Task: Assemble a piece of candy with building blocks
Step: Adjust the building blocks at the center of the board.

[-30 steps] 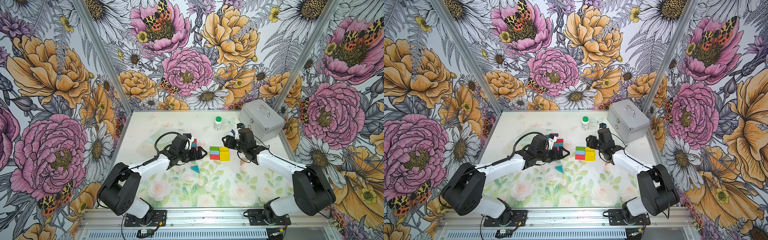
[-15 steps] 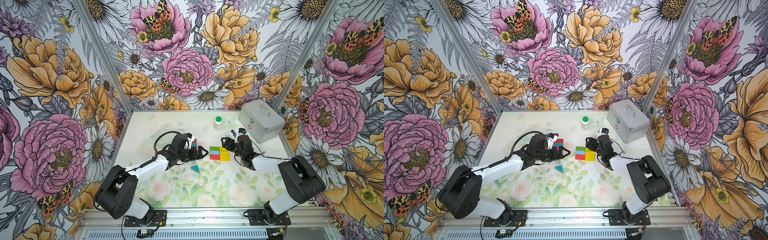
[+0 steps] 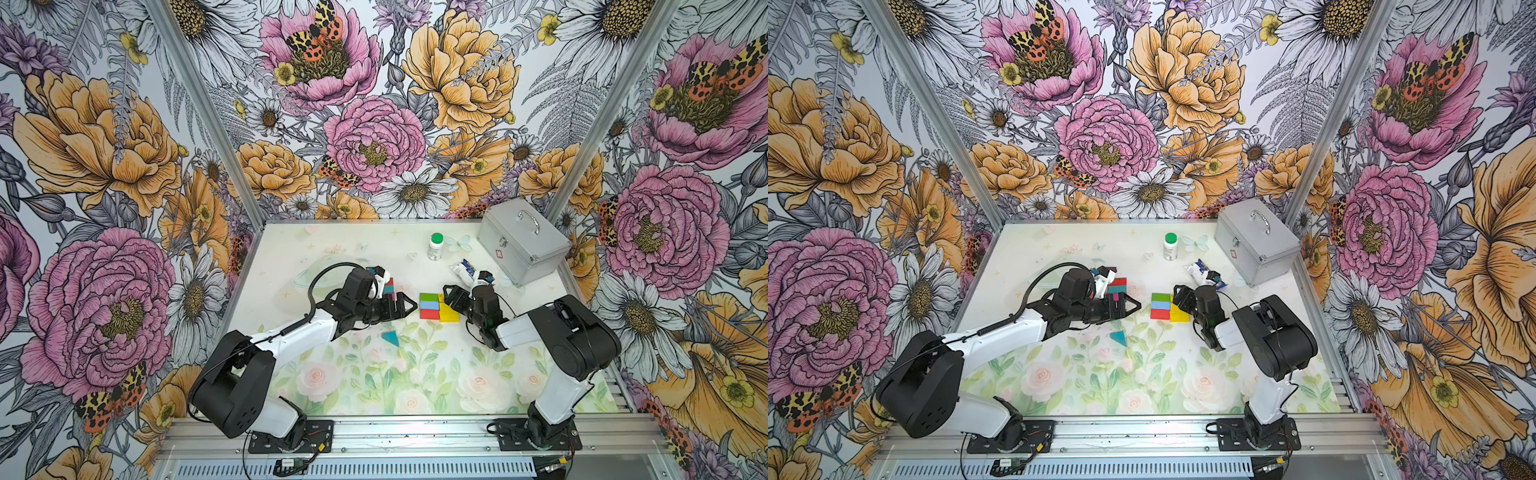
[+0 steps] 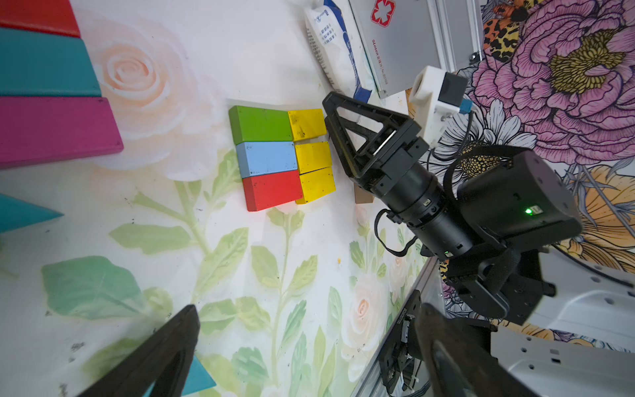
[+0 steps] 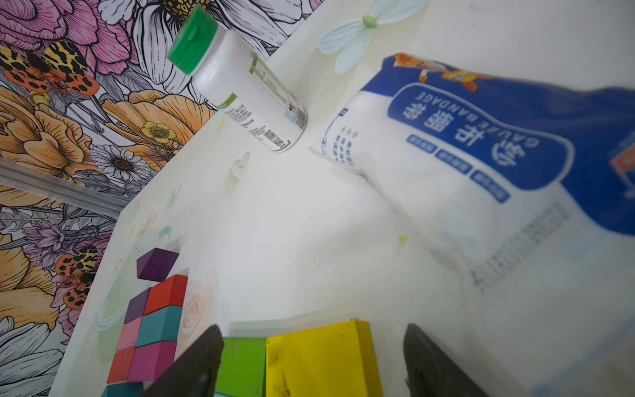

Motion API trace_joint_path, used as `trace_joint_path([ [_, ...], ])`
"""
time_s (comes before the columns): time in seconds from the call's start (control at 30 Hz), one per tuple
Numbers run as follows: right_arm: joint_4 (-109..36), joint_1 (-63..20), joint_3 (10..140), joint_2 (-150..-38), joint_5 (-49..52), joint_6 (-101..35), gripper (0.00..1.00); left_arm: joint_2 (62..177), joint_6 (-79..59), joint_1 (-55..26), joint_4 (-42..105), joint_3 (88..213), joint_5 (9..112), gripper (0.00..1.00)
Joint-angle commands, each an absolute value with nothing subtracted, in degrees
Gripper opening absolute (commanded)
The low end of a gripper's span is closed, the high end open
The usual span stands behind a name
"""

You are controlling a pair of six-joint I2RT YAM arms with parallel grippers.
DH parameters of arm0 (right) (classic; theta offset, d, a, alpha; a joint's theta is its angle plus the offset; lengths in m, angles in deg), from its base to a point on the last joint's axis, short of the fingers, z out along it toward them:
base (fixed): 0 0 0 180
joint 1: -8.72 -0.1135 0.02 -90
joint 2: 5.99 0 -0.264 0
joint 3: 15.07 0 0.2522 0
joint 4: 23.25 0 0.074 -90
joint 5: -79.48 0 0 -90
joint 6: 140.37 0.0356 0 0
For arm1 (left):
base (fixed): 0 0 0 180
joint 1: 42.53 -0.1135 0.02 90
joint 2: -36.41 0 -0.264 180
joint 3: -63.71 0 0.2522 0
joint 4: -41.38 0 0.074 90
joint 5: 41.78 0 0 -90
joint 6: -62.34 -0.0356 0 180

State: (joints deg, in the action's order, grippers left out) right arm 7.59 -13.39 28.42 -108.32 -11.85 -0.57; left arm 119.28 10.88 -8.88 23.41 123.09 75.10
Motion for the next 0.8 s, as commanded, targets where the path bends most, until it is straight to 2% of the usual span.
trace_joint_path([
  [0.0, 13.18, -14.21, 27.61, -109.29, -15.58, 1.31, 0.83, 117.6, 9.8, -8.13, 23.77, 123.76, 75.95, 0.99],
  [0.77, 16.48, -19.28, 27.43, -114.83, -25.94, 10.05, 0.81, 116.04, 10.39, -7.41, 23.78, 123.22, 75.39, 0.99],
])
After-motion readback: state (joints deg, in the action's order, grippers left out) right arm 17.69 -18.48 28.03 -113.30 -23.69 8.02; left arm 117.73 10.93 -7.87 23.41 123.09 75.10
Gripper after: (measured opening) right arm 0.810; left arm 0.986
